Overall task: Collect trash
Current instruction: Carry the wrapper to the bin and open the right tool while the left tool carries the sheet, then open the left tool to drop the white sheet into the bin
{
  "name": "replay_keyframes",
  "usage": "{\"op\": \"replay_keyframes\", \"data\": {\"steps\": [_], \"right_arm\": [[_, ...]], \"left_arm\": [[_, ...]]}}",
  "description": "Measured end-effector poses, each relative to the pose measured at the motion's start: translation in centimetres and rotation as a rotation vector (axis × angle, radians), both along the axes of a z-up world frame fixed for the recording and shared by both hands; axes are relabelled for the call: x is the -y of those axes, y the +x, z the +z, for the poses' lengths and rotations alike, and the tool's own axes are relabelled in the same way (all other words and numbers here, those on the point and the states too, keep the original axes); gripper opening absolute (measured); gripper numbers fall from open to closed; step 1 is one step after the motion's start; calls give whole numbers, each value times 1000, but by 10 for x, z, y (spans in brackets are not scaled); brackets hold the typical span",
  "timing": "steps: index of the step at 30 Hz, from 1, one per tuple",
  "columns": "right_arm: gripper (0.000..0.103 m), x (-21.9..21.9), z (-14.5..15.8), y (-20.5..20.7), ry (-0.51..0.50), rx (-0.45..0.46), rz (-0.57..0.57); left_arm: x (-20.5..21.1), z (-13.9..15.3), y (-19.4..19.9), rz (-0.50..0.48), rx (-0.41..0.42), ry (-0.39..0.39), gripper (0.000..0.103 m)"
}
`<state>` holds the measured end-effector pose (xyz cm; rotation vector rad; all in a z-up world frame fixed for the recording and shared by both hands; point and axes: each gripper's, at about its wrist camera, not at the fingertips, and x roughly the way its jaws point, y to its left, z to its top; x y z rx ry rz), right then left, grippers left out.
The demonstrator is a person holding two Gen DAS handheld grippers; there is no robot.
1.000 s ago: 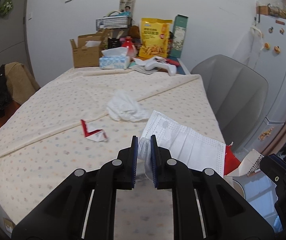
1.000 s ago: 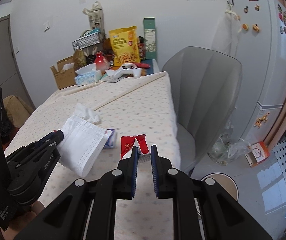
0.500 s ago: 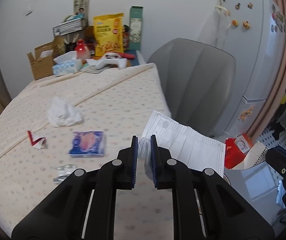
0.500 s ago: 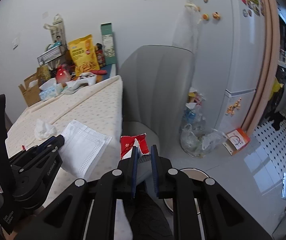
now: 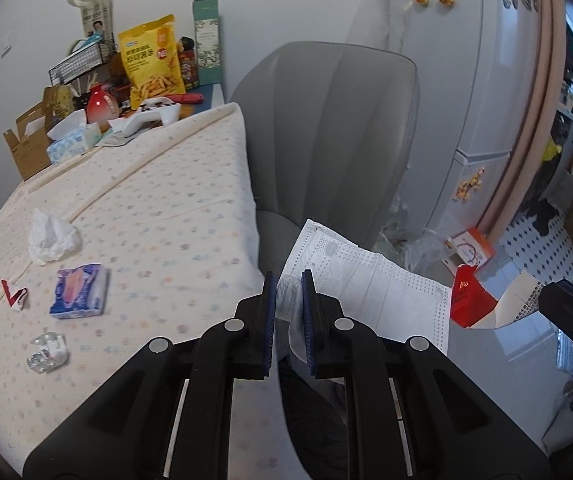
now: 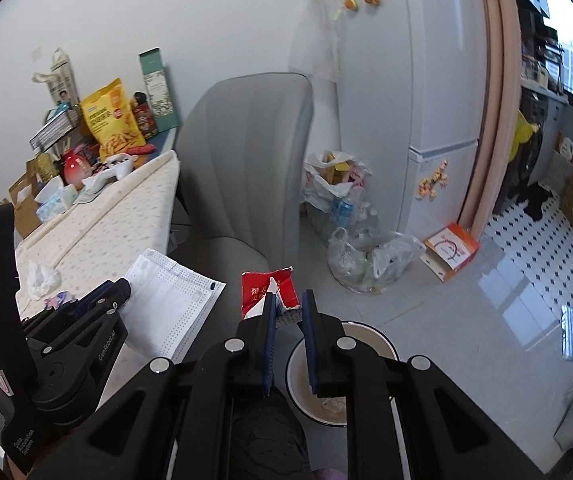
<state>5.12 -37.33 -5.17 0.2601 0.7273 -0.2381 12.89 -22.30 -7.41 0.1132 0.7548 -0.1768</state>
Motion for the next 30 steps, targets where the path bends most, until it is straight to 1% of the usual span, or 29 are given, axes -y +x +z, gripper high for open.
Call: {"op": "replay_keyframes", "data": {"steps": [9, 12, 20, 23, 24, 25, 30], "right_arm": [[14, 46, -36, 14, 53, -61, -60], [14, 58, -47, 18, 58, -80, -79], [14, 87, -83, 38, 96, -145, -108], [19, 93, -95, 45, 113, -167, -113], [38, 94, -97, 46, 122, -168, -116], [49, 96, -98, 45, 122, -161, -126], [48, 106, -104, 36, 127, -163, -160]], "left_arm": [[44, -24, 18, -54, -52, 43, 13], [59, -34, 26, -71, -70, 52, 13], [79, -60, 45, -89, -123, 75, 13], [82, -67, 51, -85, -139, 85, 13], [82, -69, 52, -85, -143, 87, 13], [82, -71, 53, -85, -145, 90, 13], [88, -76, 51, -96, -154, 101, 13]]}}
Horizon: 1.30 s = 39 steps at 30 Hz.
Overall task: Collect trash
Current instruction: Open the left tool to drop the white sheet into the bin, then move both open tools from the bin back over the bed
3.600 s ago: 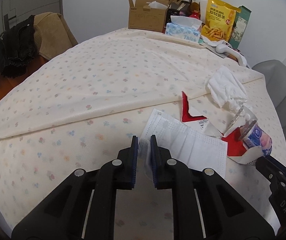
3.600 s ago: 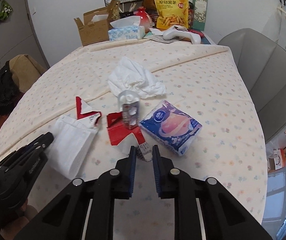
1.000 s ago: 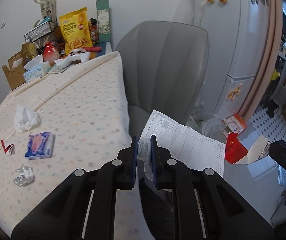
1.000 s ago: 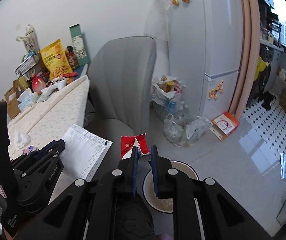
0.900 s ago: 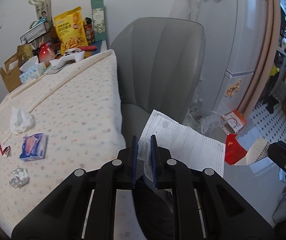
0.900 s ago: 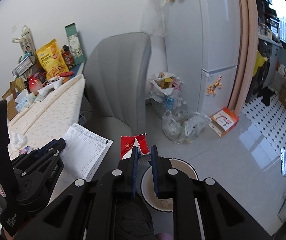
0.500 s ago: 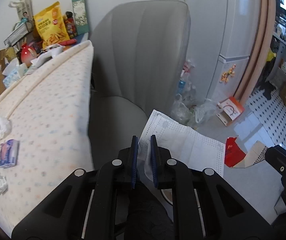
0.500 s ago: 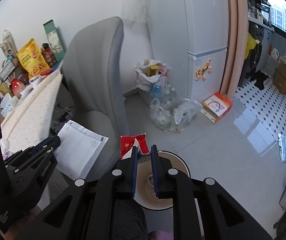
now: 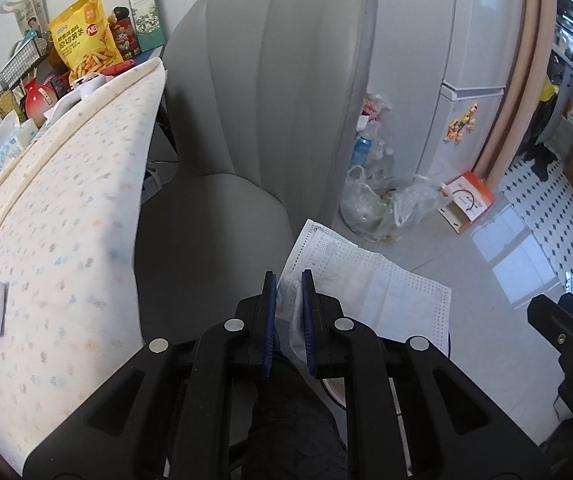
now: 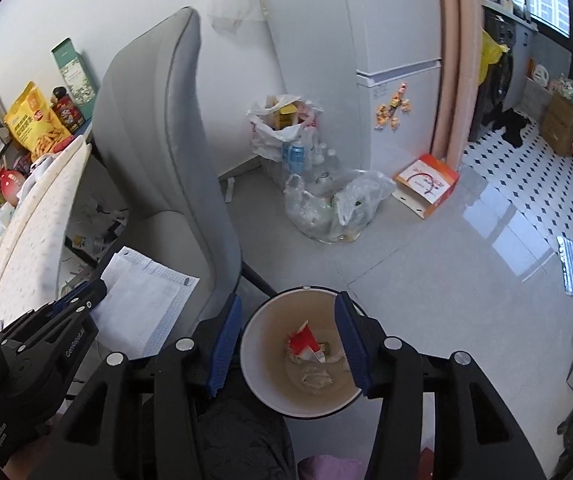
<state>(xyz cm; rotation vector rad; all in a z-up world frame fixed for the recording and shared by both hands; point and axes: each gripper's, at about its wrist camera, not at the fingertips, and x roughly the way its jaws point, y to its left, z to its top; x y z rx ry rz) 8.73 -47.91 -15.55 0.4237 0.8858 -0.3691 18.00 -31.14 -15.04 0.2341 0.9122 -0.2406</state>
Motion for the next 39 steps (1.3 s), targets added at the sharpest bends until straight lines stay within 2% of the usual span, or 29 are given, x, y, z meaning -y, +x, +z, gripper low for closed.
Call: {"op": "replay_keyframes", "data": {"steps": [2, 4, 10, 15, 20, 22, 26, 29, 30, 32, 34, 39], "right_arm": [[50, 4, 1, -6, -3, 3, -16], [57, 10, 4, -16, -17, 10, -51], [61, 37, 8, -49, -28, 20, -148], [61, 55, 13, -71, -41, 26, -197], [62, 61, 14, -79, -38, 34, -219], [62, 61, 14, -79, -36, 39, -219], [62, 54, 16, -78, -32, 51, -201], [62, 50, 19, -77, -32, 57, -192], [64, 48, 21, -77, -34, 61, -189], [69, 43, 27, -76, -42, 71, -182], [79, 35, 34, -75, -56, 86, -171], [91, 10, 52, -69, -75, 122, -129]], "left_arm": [[5, -1, -3, -15, -3, 5, 13], [13, -3, -8, -40, -9, 10, 13], [45, -6, -24, -119, -23, 8, 13], [71, -12, -32, -178, -73, -19, 16], [76, -9, -36, -195, -67, -38, 51], [73, -6, -36, -186, -61, -39, 52], [64, 0, -35, -167, -37, -52, 65], [52, 8, -33, -133, -23, -61, 67], [47, 12, -32, -126, -18, -63, 68], [41, 19, -33, -118, 2, -65, 78], [30, 29, -36, -106, 37, -69, 84], [-1, 50, -37, -60, 79, -84, 93]]}}
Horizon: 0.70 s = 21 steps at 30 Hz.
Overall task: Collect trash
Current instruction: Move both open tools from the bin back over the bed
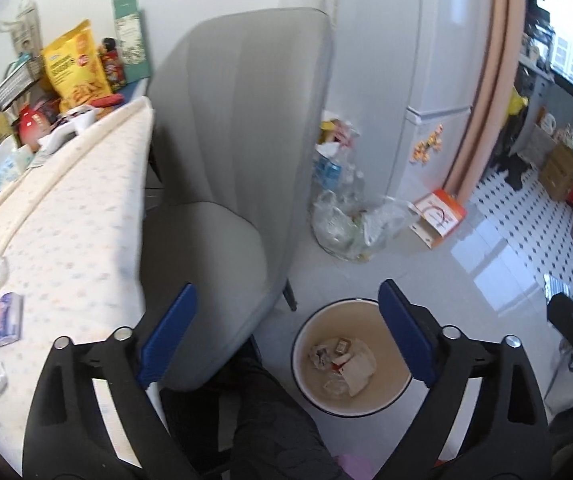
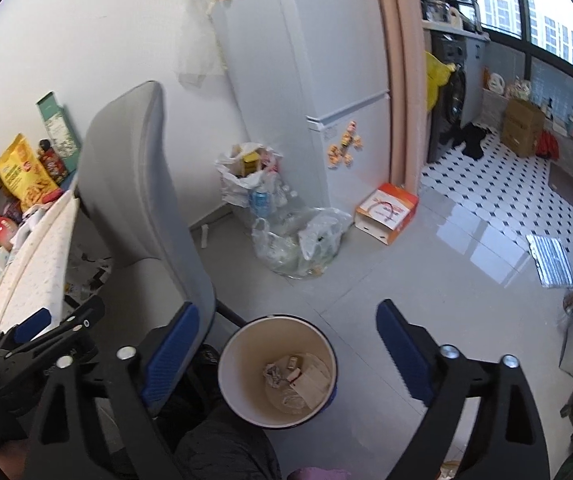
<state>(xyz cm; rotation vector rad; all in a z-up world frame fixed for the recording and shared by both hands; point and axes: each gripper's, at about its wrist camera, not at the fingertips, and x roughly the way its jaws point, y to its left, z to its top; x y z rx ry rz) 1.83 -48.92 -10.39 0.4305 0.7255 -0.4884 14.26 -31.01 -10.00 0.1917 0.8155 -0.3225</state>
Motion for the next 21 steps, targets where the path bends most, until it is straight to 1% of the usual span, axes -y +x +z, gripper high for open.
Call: {"op": "replay_keyframes", "data": {"steps": [2, 5, 10, 14, 17, 21], "right_arm": [[93, -14, 5, 5, -5, 9, 24], [95, -30, 15, 9, -7, 27, 59], [95, -65, 31, 18, -28, 42, 126], [95, -96, 45, 24, -42, 57, 181], [95, -121, 56, 27, -67, 70, 225], [95, -151, 66, 31, -82, 81, 272]], "left_arm": [[-17, 9, -1, 25, 21, -4, 95], [-38, 21, 0, 59, 39, -10, 95], [-84, 44, -5, 123, 86, -38, 97], [-123, 55, -8, 179, 112, -45, 97], [-156, 65, -10, 231, 128, -69, 97], [-190, 72, -14, 278, 148, -81, 97]]}}
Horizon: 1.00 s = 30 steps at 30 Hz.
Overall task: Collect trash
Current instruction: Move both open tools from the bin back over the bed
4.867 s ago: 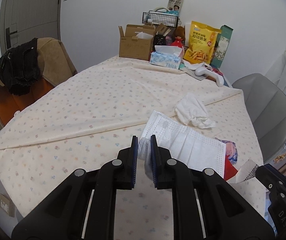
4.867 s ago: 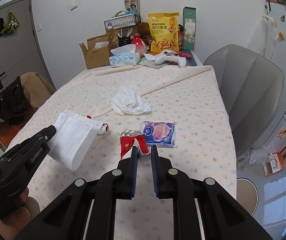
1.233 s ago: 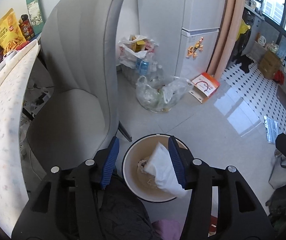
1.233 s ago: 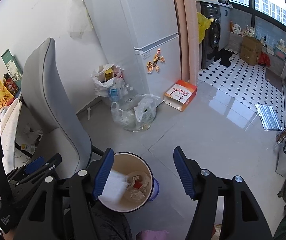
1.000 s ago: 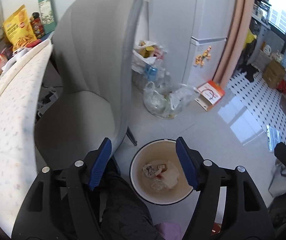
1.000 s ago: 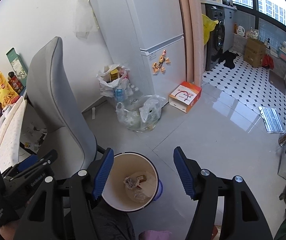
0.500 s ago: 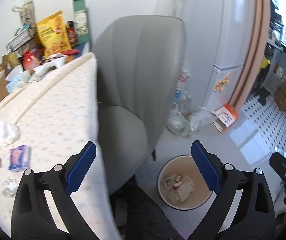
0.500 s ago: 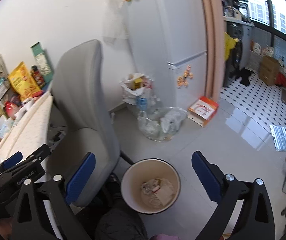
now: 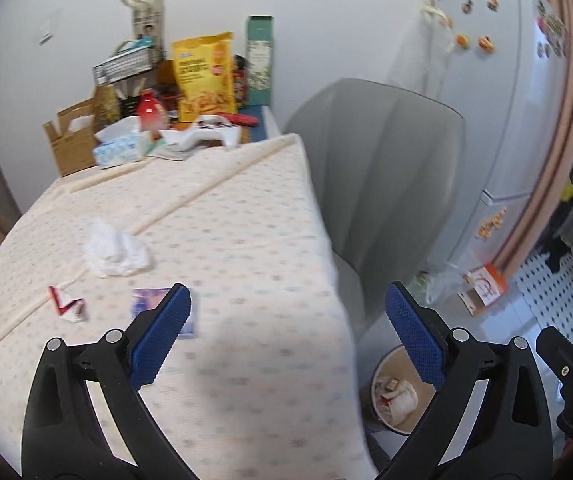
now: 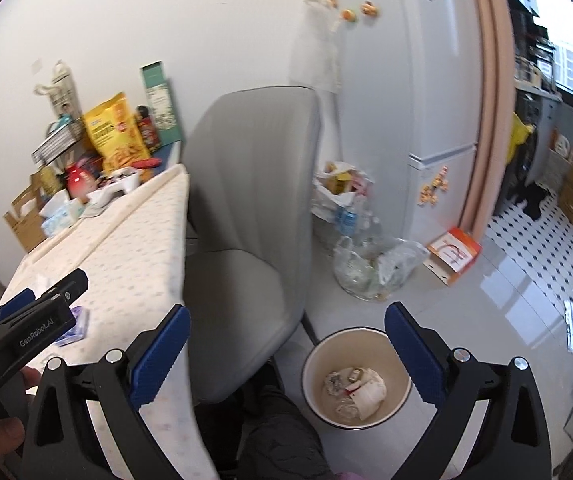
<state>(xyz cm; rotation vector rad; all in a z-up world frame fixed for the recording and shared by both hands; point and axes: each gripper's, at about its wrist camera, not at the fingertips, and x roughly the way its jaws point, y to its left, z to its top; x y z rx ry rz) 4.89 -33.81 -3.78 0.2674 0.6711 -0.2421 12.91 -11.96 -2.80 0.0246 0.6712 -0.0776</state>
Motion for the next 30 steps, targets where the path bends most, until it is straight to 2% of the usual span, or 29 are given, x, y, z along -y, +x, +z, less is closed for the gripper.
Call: {"op": "replay_keyframes", "data": {"steps": [11, 30], "right_arm": [[95, -75, 17, 10, -41, 18, 115], [95, -212, 1, 31, -112, -32, 339]], "left_arm": [[-73, 3, -13, 108, 19, -22, 97], [-213, -25, -29, 330, -22, -46, 97]]}}
